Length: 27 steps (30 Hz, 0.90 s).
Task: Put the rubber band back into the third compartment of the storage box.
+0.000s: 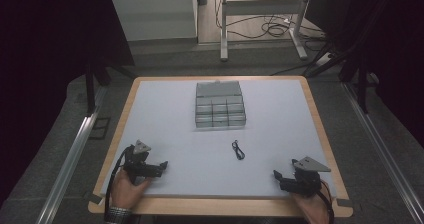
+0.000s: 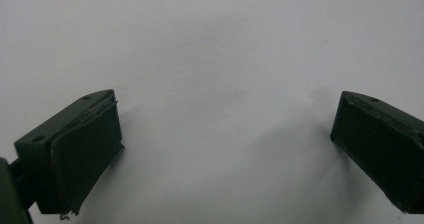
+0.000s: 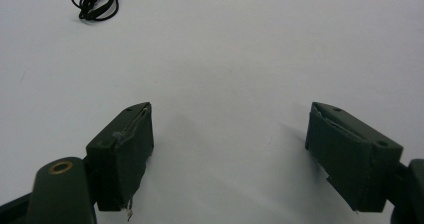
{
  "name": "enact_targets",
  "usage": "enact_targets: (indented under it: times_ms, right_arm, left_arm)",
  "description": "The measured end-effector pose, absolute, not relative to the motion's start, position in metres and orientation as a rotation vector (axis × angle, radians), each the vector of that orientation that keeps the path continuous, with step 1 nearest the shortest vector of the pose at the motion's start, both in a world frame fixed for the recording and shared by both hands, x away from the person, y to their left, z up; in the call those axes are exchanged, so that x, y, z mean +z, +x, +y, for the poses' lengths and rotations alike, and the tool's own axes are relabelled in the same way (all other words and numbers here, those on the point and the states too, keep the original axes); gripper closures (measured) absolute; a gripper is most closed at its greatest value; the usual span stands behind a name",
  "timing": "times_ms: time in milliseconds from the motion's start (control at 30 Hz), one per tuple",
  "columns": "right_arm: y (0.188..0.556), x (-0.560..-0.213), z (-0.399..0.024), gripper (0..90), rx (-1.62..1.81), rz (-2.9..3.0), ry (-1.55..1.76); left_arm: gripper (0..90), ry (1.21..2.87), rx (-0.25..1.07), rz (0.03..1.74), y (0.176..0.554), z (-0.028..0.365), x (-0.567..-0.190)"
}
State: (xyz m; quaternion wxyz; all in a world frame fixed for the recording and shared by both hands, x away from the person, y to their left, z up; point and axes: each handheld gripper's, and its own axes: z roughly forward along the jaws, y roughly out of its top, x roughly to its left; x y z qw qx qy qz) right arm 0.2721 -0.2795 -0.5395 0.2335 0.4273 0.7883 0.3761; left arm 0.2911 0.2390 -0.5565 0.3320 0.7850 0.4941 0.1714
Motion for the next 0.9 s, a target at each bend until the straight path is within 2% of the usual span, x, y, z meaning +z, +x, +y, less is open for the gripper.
enact_targets:
  times_ms: [900]
  right_arm:
    - [0.281, -0.519, -0.264, 22.0, 0.967, 2.248, 1.207]
  left_arm:
    - [0.0, 2.051, 0.448, 1.291, 0.291, 0.239, -0.557]
